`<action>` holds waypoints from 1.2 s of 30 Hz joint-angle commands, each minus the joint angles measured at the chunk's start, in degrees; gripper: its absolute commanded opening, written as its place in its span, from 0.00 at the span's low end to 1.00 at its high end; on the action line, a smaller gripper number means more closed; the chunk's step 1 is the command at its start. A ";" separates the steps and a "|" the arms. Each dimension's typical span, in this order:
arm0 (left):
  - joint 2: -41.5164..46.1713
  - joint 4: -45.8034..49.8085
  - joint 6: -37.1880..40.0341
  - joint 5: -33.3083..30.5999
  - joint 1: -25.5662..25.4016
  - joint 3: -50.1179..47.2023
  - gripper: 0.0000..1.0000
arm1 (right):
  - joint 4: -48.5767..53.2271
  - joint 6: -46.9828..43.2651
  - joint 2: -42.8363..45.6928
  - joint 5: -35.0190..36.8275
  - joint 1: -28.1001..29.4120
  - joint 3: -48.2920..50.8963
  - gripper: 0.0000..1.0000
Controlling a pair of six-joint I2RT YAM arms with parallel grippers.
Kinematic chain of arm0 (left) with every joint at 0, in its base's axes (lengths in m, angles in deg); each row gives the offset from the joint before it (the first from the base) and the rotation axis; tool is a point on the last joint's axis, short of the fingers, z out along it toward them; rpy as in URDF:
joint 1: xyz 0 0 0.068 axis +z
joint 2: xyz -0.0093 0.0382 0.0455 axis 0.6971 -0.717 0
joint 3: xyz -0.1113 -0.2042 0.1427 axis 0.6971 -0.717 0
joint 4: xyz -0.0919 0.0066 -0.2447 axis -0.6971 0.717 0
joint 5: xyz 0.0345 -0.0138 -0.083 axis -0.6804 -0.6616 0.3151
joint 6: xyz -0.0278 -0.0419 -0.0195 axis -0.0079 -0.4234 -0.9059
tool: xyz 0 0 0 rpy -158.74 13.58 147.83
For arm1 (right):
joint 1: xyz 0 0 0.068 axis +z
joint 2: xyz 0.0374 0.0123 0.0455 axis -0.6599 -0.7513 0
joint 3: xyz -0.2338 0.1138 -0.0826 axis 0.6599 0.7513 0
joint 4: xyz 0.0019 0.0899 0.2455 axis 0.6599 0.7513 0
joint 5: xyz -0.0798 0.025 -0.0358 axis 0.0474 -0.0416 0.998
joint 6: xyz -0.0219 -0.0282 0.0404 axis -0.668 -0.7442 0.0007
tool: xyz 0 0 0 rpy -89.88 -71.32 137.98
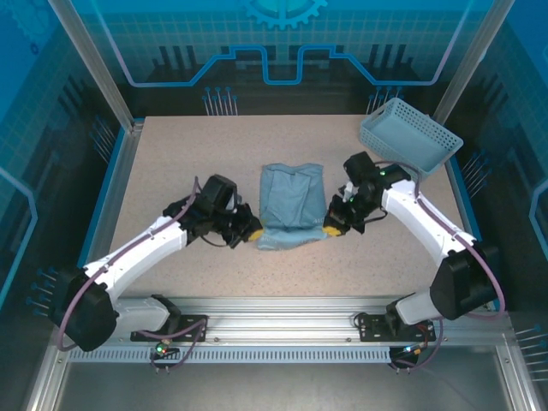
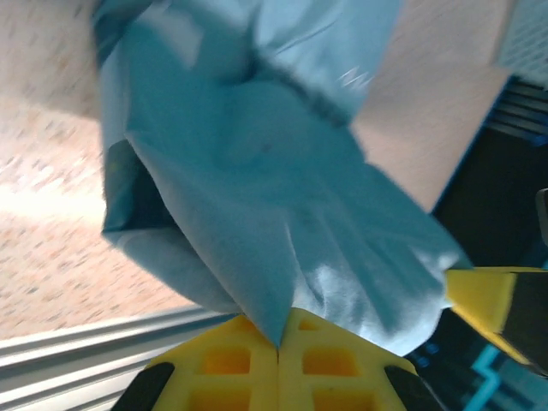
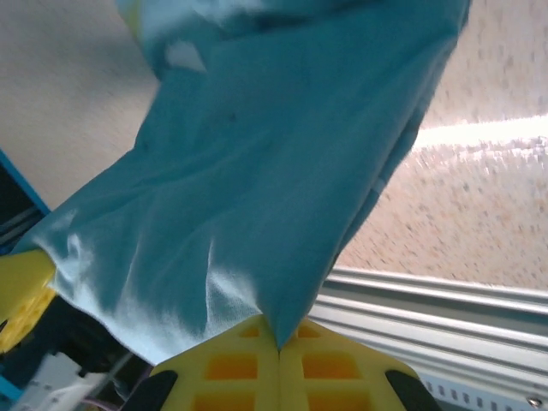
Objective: Fold and stack the t-shirts
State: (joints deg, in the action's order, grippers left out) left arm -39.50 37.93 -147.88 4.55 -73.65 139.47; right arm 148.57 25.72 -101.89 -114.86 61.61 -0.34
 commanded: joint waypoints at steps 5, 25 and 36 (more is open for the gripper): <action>-13.89 5.15 0.59 0.17 8.48 16.73 0.00 | 2.35 1.98 -12.09 1.27 -6.15 -15.93 0.00; -46.52 6.33 11.42 -5.31 15.17 51.15 0.56 | -0.41 -4.22 -47.65 8.01 -11.26 -57.58 0.60; -30.65 -9.78 -0.48 -4.54 10.20 20.16 0.30 | -26.34 -1.98 -27.21 3.85 -7.00 -17.18 0.21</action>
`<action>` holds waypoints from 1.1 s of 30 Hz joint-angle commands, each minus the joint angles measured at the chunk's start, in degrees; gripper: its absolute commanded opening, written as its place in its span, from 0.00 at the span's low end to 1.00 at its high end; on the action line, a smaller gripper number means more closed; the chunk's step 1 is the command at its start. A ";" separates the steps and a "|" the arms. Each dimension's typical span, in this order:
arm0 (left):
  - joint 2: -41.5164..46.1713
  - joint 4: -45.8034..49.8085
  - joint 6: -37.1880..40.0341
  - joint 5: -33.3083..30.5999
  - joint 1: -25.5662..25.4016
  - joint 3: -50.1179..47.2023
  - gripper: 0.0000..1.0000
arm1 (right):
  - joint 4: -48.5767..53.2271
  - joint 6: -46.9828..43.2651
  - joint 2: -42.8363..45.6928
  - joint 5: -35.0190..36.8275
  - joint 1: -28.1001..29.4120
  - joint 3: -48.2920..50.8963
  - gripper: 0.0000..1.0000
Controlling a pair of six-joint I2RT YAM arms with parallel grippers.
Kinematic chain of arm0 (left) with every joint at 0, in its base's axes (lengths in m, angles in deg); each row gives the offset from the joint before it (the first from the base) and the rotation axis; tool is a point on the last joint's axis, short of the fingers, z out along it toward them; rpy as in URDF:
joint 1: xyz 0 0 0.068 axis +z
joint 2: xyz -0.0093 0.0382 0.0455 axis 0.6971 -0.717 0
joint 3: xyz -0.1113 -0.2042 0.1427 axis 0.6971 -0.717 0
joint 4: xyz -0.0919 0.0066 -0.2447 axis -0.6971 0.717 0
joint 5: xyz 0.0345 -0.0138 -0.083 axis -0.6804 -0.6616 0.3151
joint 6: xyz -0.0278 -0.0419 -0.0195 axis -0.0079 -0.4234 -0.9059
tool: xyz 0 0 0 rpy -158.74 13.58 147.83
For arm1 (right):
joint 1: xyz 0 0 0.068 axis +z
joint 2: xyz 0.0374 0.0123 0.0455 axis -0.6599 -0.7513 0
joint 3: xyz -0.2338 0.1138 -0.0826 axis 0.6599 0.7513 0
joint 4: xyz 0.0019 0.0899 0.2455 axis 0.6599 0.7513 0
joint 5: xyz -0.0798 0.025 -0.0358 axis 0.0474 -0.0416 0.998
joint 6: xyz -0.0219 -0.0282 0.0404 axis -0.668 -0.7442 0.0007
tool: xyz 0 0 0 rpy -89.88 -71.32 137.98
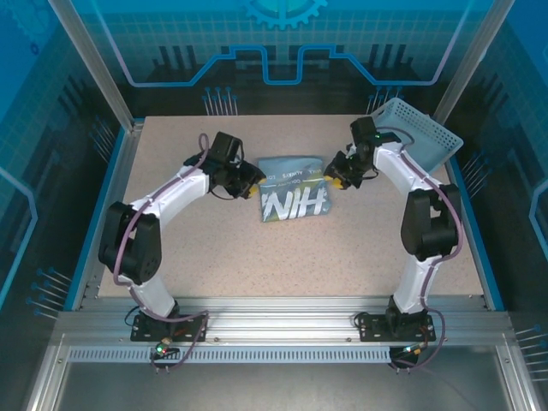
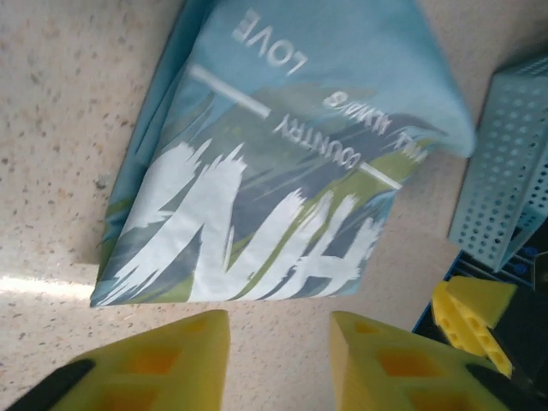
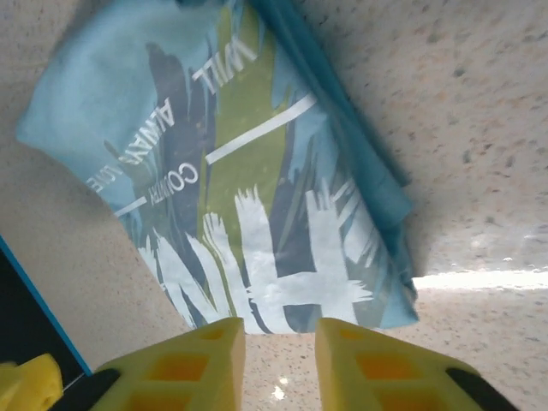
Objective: Fold and stack the t-shirts
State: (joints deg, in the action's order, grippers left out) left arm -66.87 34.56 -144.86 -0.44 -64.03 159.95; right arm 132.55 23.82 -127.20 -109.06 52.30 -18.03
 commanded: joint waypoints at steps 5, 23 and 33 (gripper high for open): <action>-15.68 -3.20 -0.75 -1.44 1.15 15.14 0.18 | -5.78 -1.06 -14.05 -0.33 3.94 -14.31 0.08; -46.47 5.17 2.73 8.58 8.11 49.88 0.13 | -0.14 2.01 -37.53 -0.90 1.44 -35.07 0.06; -21.33 7.10 1.77 0.00 4.67 36.52 0.48 | 1.16 -2.37 -22.12 -0.80 -0.01 -38.57 0.27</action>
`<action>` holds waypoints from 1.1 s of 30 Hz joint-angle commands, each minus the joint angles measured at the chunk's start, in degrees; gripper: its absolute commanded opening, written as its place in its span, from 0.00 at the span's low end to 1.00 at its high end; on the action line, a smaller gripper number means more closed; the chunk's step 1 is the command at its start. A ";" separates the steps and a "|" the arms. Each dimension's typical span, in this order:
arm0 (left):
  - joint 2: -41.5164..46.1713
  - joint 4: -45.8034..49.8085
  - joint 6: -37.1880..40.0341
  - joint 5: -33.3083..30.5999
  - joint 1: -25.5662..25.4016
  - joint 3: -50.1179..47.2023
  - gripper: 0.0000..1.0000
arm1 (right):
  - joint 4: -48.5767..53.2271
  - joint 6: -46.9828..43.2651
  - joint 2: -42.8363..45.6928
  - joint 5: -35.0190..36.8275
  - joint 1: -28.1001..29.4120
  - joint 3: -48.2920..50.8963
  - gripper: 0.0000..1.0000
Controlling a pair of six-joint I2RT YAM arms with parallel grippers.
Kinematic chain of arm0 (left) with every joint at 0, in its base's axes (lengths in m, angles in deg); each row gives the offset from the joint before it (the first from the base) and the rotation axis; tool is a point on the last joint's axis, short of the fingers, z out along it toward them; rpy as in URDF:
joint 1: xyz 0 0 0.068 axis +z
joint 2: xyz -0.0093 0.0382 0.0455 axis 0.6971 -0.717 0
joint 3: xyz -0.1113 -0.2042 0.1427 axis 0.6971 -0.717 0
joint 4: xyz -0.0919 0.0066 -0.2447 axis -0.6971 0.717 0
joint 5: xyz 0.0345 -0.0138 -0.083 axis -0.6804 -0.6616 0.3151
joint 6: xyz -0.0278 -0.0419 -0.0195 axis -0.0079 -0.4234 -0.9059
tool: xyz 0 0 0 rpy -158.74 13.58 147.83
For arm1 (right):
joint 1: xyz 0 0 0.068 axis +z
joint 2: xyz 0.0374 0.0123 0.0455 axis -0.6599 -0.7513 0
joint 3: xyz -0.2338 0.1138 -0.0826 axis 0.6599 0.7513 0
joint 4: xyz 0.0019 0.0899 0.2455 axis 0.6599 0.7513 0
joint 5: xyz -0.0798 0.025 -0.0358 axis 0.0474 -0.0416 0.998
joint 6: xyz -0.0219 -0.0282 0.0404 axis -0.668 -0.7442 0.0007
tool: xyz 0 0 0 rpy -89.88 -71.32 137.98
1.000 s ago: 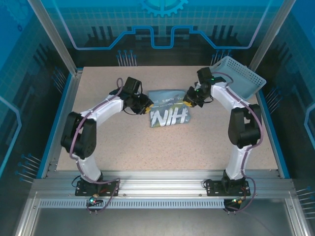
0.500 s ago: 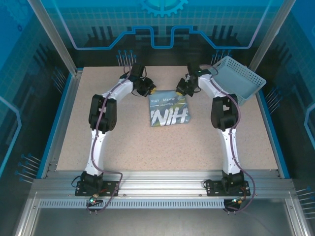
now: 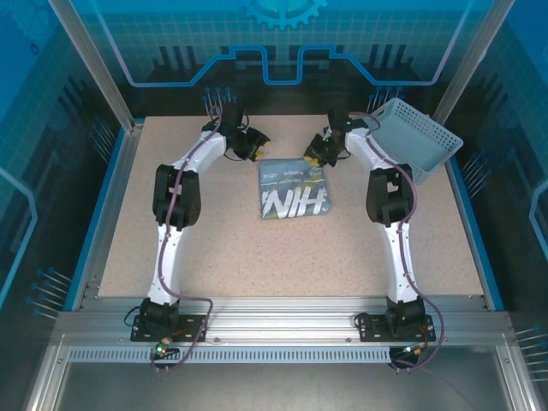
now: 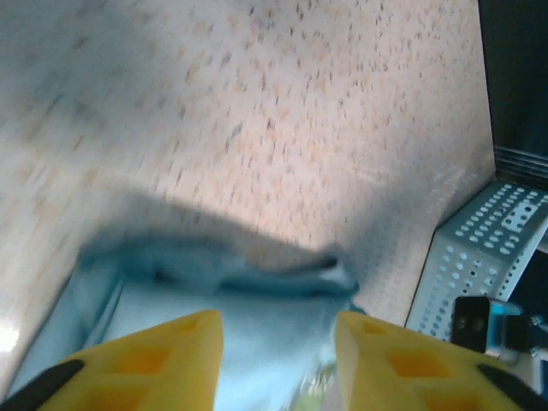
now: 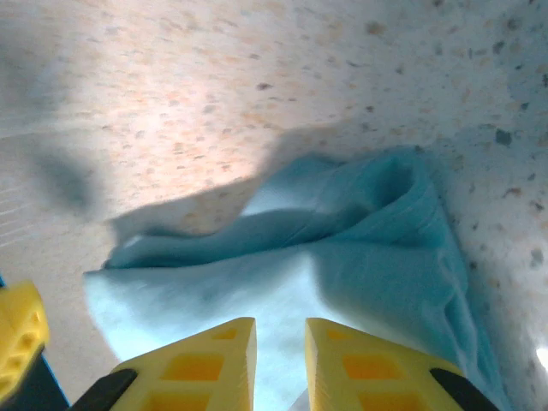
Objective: Fold and stack the t-shirts
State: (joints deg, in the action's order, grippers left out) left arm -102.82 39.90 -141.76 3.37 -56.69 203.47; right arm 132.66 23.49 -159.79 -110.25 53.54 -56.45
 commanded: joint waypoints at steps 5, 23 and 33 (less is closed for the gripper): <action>35.25 -7.45 -19.57 -13.29 -13.73 -35.63 0.49 | -3.60 -1.52 30.14 0.29 -2.79 19.42 0.42; 25.76 -32.18 -55.17 -38.89 -35.15 -51.64 0.56 | -15.60 1.74 71.71 -12.62 -4.86 66.39 0.59; 17.13 -36.32 -57.98 -43.79 -33.31 -48.67 0.33 | -16.53 4.88 76.97 -13.52 -6.69 69.04 0.60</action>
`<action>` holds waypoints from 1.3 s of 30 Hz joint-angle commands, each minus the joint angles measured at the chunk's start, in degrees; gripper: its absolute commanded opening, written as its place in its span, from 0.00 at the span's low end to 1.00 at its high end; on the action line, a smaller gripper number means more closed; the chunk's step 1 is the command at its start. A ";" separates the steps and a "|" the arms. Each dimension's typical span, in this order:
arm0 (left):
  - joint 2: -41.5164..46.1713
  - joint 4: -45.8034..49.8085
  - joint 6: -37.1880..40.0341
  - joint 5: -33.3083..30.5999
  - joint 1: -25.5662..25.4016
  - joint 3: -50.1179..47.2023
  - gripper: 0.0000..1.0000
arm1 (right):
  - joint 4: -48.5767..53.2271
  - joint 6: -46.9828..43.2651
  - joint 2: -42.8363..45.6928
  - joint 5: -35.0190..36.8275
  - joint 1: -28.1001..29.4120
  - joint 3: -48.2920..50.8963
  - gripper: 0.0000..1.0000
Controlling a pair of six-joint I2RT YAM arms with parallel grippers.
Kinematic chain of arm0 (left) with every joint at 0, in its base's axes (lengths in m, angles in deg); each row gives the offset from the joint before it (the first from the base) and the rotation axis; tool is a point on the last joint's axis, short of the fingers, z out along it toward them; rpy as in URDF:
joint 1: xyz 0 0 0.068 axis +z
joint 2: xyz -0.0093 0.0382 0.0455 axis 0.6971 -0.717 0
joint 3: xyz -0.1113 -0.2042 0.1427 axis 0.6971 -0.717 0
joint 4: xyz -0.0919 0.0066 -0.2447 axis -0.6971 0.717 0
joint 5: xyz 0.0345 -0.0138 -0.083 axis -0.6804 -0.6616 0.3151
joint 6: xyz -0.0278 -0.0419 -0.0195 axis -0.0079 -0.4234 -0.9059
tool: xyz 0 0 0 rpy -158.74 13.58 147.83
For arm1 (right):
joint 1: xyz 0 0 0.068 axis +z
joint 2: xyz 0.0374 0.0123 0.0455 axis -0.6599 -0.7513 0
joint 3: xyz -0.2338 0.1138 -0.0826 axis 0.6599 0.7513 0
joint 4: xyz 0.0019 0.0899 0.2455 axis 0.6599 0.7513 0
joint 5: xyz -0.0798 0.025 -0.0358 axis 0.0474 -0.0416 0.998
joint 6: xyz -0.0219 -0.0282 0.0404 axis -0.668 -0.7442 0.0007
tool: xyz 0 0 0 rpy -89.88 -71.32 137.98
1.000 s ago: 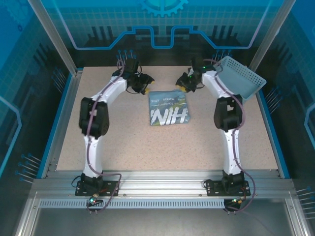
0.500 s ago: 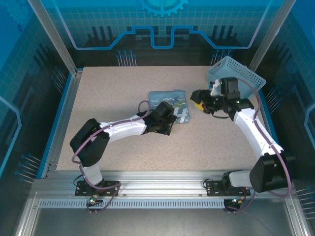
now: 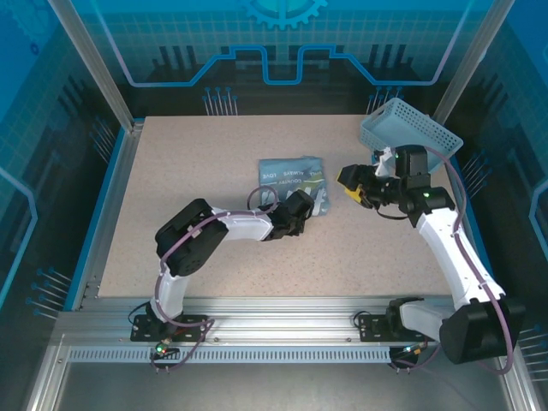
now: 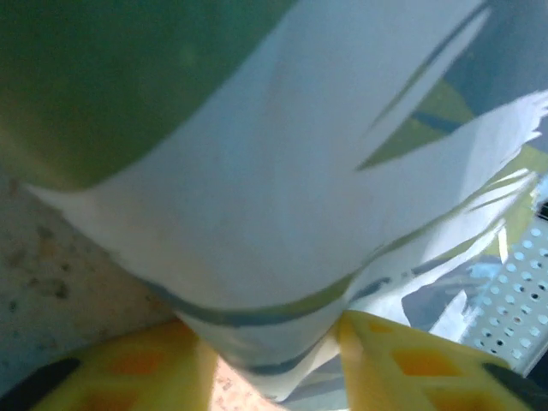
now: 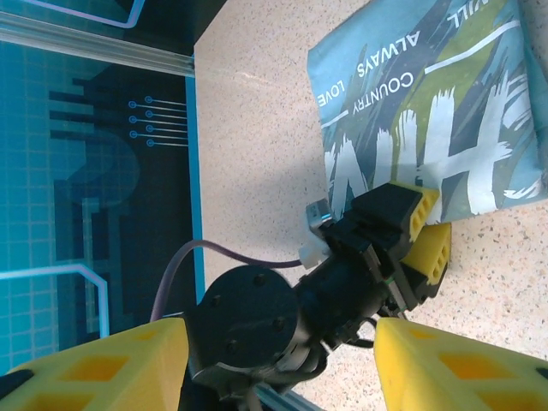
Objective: Fold and stack the t-shirts
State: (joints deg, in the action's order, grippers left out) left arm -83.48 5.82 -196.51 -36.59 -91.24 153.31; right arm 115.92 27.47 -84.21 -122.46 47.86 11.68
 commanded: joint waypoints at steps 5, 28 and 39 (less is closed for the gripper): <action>-2.52 -4.19 -3.46 -5.19 5.19 0.40 0.06 | 0.90 0.59 1.99 -0.75 -1.01 0.71 0.60; -1.86 -7.67 42.67 27.34 56.09 -1.56 0.00 | -4.16 1.50 -9.37 3.88 7.39 -3.96 0.58; -10.95 1.22 53.53 38.81 64.27 13.84 0.08 | -3.80 0.01 -14.02 4.57 10.45 -7.43 0.57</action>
State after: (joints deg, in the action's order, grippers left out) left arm -93.14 2.00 -148.58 -1.24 -28.01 164.52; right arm 112.23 28.65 -98.13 -118.33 57.50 5.86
